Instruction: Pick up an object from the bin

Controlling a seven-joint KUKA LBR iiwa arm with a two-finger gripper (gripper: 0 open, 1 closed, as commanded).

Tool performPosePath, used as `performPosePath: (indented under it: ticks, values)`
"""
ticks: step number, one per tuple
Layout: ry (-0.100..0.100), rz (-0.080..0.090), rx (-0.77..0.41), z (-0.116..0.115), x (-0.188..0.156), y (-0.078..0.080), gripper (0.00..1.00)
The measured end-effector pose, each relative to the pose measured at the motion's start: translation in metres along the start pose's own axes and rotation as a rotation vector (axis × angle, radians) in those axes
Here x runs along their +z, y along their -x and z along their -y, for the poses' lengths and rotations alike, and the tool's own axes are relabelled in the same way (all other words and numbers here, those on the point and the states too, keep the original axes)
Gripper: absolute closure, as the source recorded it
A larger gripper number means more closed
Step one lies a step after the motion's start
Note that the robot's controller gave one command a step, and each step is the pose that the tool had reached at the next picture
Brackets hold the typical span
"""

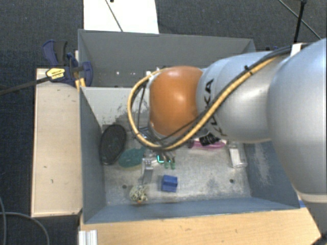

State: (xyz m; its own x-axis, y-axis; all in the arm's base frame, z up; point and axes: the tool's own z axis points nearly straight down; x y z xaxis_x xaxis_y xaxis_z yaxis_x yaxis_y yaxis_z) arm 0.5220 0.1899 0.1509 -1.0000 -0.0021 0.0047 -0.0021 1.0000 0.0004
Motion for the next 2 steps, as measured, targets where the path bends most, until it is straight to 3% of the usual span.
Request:
performPosePath:
  ticks: [1,2]
  values:
    - [0.001,0.006,0.032,0.0243,0.0834,0.0211,0.00]
    - [0.002,0.007,0.036,0.0232,0.0805,0.0207,1.00]
